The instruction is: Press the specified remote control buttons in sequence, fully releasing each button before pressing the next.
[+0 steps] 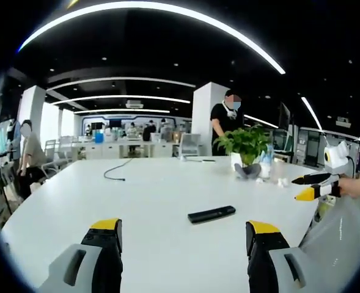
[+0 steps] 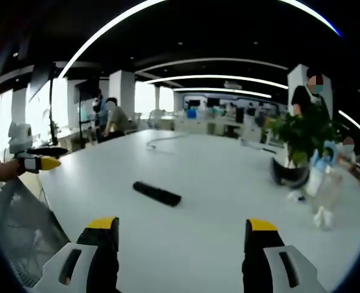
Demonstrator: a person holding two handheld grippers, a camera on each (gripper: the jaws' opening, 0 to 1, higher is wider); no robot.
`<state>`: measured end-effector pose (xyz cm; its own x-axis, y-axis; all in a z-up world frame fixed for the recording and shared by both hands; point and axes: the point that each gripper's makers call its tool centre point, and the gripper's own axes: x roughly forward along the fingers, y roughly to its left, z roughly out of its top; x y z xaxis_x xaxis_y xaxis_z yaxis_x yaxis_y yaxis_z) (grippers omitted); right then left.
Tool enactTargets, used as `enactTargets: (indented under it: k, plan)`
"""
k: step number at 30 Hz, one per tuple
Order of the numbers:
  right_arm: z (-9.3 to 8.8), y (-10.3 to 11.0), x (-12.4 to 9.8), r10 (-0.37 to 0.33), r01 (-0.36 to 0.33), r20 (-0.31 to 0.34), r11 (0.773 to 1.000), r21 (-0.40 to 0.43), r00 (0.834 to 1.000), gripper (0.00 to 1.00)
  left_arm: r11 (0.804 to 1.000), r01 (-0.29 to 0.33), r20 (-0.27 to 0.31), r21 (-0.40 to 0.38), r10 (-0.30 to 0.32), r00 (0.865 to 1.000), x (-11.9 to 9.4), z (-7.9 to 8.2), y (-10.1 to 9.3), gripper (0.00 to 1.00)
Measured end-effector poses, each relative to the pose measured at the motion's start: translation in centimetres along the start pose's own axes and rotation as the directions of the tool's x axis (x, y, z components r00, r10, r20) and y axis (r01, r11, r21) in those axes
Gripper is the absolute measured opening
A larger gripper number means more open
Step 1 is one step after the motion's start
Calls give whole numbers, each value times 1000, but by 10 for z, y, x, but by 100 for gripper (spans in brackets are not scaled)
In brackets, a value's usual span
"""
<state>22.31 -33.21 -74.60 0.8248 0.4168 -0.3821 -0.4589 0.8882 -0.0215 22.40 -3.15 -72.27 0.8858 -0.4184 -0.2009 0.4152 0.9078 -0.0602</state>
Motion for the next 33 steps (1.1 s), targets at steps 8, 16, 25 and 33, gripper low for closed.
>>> enactTargets:
  k: [8,16,25,33]
  plan:
    - [0,0,0,1,-1,-1,1000,-1,1000,83,1000,1,-4,1,-1,1000,0,-1,0,87]
    - [0,-1,0,0,0,4,1000,1,1000,83,1000,6,-12,7,-5,1000,1,-2,-2,87]
    - [1,0,0,2,-2,5,1000,1,1000,83,1000,4,-13,7,-4,1000,1,-3,-1,87]
    - [1,0,0,4,-4,4,1000,-3,1000,83,1000,4,-11,5,-4,1000,0,-2,-1,87]
